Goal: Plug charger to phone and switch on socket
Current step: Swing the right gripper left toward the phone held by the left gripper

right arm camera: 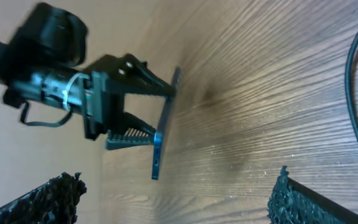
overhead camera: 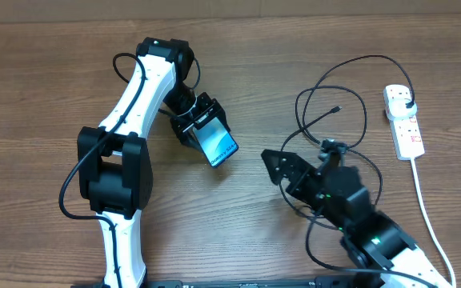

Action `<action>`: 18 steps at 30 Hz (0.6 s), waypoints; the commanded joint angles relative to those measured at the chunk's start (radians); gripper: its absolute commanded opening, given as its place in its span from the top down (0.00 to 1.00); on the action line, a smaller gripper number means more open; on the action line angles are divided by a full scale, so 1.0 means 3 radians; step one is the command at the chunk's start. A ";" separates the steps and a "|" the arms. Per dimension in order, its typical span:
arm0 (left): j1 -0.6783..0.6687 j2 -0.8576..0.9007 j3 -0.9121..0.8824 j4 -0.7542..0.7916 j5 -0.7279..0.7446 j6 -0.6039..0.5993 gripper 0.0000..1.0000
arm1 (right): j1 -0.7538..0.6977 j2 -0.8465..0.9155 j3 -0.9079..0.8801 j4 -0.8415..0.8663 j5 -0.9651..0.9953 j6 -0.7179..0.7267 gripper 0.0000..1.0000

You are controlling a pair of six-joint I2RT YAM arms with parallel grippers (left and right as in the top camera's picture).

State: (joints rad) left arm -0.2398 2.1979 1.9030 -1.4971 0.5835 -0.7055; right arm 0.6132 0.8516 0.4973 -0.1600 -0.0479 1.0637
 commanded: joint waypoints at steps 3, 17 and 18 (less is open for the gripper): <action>0.0013 0.0004 0.0086 0.0072 0.0145 -0.0207 0.49 | 0.0221 0.0493 0.0071 0.0509 0.0277 0.0158 0.00; 0.0013 0.0004 0.0086 0.0146 0.0153 -0.0295 0.49 | 0.0244 0.1803 0.0071 0.1990 0.0083 0.0223 0.08; 0.0013 0.0004 0.0086 0.0160 0.0153 -0.0295 0.49 | 0.0244 0.1869 0.0071 0.2084 0.0076 0.0223 0.09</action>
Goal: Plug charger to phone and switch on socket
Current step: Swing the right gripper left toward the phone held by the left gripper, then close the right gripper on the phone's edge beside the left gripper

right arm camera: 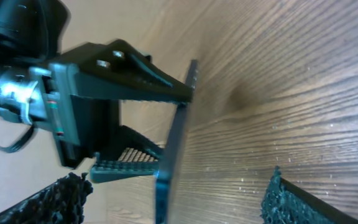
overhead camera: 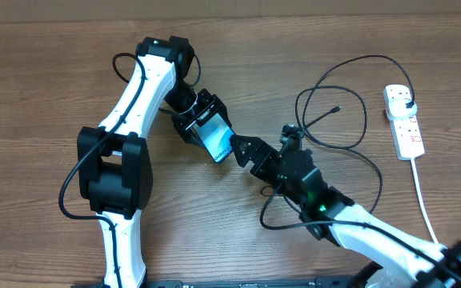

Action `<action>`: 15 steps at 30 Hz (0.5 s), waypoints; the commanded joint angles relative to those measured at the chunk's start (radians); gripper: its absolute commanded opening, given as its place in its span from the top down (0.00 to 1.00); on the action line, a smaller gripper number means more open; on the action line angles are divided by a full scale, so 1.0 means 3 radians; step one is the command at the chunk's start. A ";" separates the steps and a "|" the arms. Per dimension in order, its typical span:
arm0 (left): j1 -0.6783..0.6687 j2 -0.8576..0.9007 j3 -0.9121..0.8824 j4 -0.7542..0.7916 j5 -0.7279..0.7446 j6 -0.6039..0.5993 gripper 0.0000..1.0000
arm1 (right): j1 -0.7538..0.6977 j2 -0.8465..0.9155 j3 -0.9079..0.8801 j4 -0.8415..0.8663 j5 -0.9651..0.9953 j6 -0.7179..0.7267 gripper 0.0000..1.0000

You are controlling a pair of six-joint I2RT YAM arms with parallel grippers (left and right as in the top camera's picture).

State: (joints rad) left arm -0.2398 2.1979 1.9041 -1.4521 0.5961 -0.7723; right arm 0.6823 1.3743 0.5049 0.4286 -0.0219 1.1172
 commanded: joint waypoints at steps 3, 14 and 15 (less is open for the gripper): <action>0.0013 0.0004 0.0083 0.0047 0.0111 -0.0072 0.49 | 0.0017 0.0276 0.0048 0.0317 -0.0019 0.0088 0.14; 0.0009 0.0004 0.0083 0.0134 0.0108 -0.0122 0.48 | 0.0085 0.0383 0.0072 0.0484 0.0104 0.0216 0.24; 0.0005 0.0004 0.0083 0.0135 0.0108 -0.0122 0.48 | 0.0090 0.0383 0.0088 0.0484 0.0103 0.0216 0.24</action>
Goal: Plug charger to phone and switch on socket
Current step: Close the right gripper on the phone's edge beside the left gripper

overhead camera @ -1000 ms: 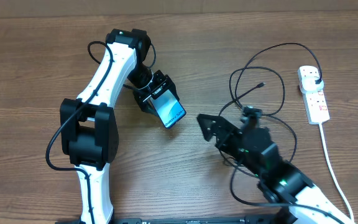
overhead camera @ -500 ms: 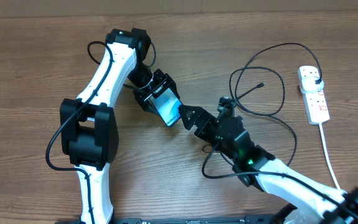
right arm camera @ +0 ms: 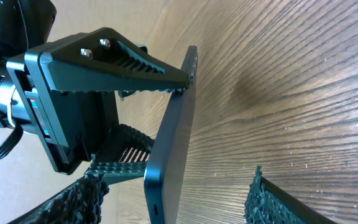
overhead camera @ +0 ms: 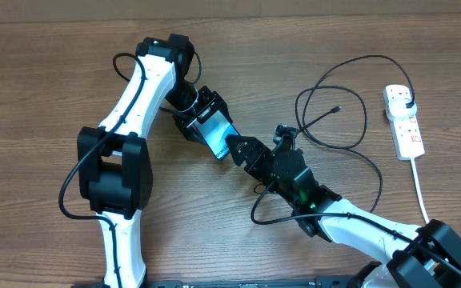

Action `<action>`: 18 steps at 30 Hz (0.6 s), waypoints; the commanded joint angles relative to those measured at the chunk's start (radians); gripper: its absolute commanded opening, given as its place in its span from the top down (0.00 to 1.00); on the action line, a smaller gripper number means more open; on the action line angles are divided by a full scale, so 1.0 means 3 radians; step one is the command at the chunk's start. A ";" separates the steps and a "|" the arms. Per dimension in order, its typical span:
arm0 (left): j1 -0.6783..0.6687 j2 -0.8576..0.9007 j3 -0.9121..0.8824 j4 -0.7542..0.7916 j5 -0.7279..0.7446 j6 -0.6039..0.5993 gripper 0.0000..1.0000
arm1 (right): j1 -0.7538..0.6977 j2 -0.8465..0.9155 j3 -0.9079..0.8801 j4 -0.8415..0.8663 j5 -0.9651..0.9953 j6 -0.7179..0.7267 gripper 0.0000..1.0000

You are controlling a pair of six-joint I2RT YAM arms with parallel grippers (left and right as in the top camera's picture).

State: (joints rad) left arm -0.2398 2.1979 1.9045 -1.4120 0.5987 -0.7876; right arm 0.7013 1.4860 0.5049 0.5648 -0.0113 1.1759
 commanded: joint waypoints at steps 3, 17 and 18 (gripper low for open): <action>-0.0031 0.0004 0.0081 0.0023 0.0098 -0.0070 0.48 | 0.0034 0.0010 0.0156 0.0020 0.0072 0.0018 0.24; -0.0212 0.0004 0.0081 0.0099 0.0103 -0.0160 0.48 | 0.0038 0.0226 0.0312 -0.0181 0.0151 -0.0005 0.39; -0.0216 0.0004 0.0081 0.0099 0.0107 -0.0172 0.48 | 0.0038 0.0240 0.0312 -0.0181 0.0165 -0.0004 0.40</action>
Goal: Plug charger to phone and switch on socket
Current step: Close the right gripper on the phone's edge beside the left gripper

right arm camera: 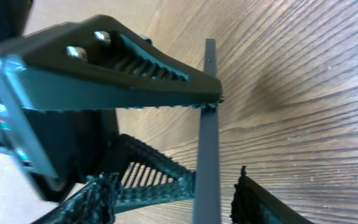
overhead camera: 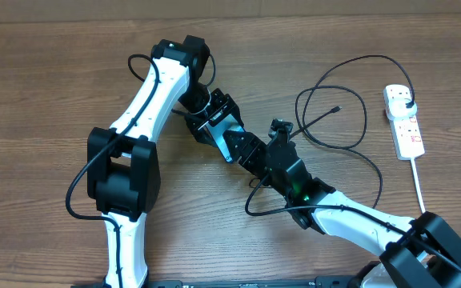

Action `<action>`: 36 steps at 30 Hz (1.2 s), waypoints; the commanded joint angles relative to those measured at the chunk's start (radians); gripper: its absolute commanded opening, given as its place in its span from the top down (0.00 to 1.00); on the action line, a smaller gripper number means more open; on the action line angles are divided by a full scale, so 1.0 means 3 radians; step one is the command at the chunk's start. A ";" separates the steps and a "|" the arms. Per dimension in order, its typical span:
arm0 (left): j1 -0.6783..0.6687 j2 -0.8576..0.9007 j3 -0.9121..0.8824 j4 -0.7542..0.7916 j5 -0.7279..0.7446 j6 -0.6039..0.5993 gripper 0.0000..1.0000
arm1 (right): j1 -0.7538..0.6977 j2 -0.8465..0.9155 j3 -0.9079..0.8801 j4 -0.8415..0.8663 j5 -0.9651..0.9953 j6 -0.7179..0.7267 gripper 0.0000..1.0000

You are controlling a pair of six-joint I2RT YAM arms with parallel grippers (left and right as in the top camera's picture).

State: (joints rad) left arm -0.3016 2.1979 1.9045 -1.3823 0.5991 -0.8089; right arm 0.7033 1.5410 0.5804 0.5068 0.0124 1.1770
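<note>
My left gripper point(overhead camera: 214, 122) is shut on the phone point(overhead camera: 225, 136) and holds it tilted above the table. In the right wrist view the phone point(right arm camera: 207, 130) stands edge-on, pinched between the left gripper's fingers point(right arm camera: 135, 74). My right gripper point(overhead camera: 243, 150) is open, and its fingertips point(right arm camera: 257, 202) straddle the phone's lower end with small gaps on both sides. The black charger cable point(overhead camera: 364, 57) loops over the table at the right, and its free plug end point(overhead camera: 338, 108) lies loose. A white socket strip point(overhead camera: 404, 122) lies at the far right with the charger plugged into it.
The wooden table point(overhead camera: 38, 96) carries the cable loops between the right arm and the socket strip. The strip's white lead point(overhead camera: 422, 200) runs toward the front right edge. The left arm's white links stretch across the table's left half.
The left arm has shifted right with the phone. My right gripper is closer in, its fingers stand narrower, and the phone's end now lies between them.
The left gripper held the phone throughout. My right gripper was open and well to the right of it, then close beside its lower end, then nearly at it. Now its fingers straddle the phone's end.
</note>
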 commanded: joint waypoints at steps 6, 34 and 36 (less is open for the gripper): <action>-0.0050 0.0004 0.0081 0.0010 0.0151 -0.0099 0.49 | 0.0031 0.0071 0.0060 0.0013 0.0134 -0.0008 0.48; -0.0197 0.0004 0.0081 0.0010 0.0062 -0.0090 0.48 | 0.0031 0.0070 0.0060 -0.0150 0.0038 0.0006 0.85; -0.0197 0.0004 0.0081 0.0009 0.0062 -0.0078 0.47 | 0.0031 0.0070 0.0060 -0.0151 0.0038 0.0005 0.88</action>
State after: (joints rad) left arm -0.3519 2.1979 1.9045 -1.3792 0.6041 -0.8211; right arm 0.7074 1.5555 0.5804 0.4522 0.0383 1.1793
